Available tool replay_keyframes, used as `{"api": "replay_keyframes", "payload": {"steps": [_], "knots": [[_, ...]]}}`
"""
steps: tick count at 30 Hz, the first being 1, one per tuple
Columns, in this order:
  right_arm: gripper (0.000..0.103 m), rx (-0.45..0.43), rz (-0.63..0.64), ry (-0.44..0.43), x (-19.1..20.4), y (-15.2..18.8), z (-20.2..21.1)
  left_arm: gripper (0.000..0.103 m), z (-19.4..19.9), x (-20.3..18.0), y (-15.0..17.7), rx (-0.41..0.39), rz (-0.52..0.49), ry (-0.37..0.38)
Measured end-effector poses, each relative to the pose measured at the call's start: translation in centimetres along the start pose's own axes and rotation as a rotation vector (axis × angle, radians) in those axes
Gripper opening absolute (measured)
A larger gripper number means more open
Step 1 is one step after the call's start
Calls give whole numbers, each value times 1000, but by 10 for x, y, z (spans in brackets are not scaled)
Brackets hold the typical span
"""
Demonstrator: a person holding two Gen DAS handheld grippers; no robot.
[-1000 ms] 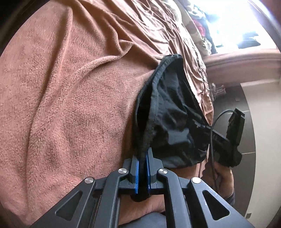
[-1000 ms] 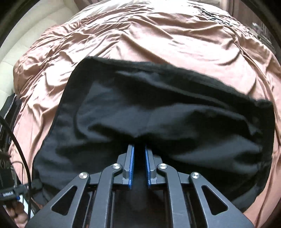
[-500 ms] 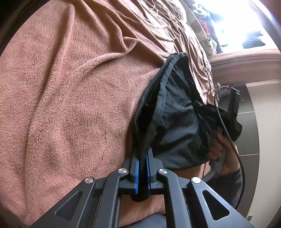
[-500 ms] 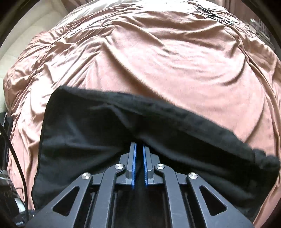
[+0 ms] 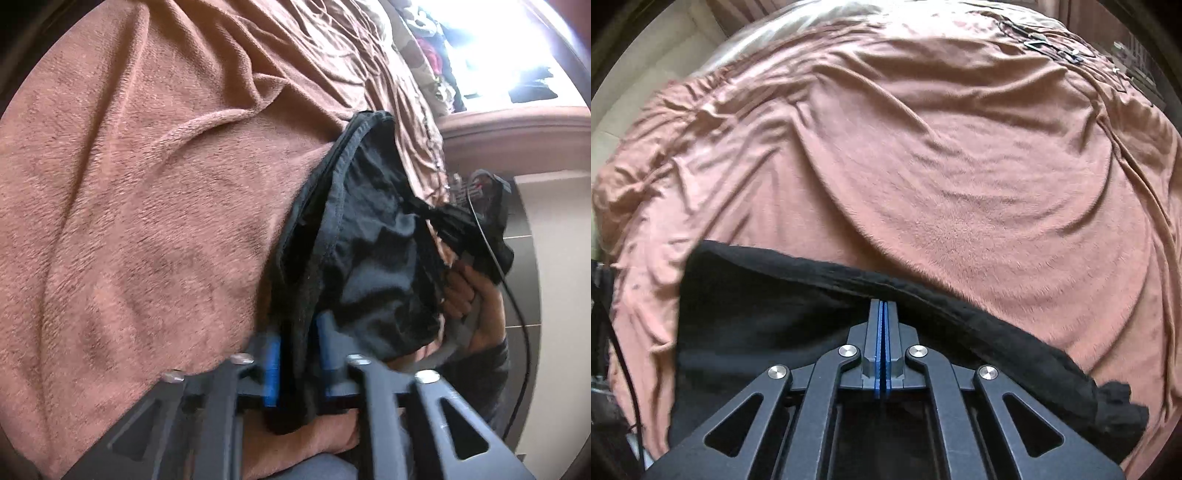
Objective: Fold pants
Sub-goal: 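Close the left gripper on the leg hem while the right gripper pinches the shorts edge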
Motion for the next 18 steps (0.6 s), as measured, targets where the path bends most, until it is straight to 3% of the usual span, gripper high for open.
{"api": "replay_keyframes", "payload": {"steps": [2,13,15,18], "knots": [[0,-12,9,-14,4,9,12,44,-1,-2,-3,-5,6,35],[0,-26,23,-145,20,82,49,43,-9,-5,-27,-45,43,92],[0,-29,22,-147,18,91,52,38,-11,-7,-28,-49,52,88],[0,-25,7,-163,12,106,53,23,-12,-9,-27,-47,46,75]]}}
Point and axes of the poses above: each gripper's, at about its wrist camera, not at the fingertips, and z roughly against the way its jaws point, x to its left, y to its underside, the point moved 2 cm from there along -z, roughly the way its jaws point, and after that the axes turned 11 degrees about -y, right-handed, at the moved point
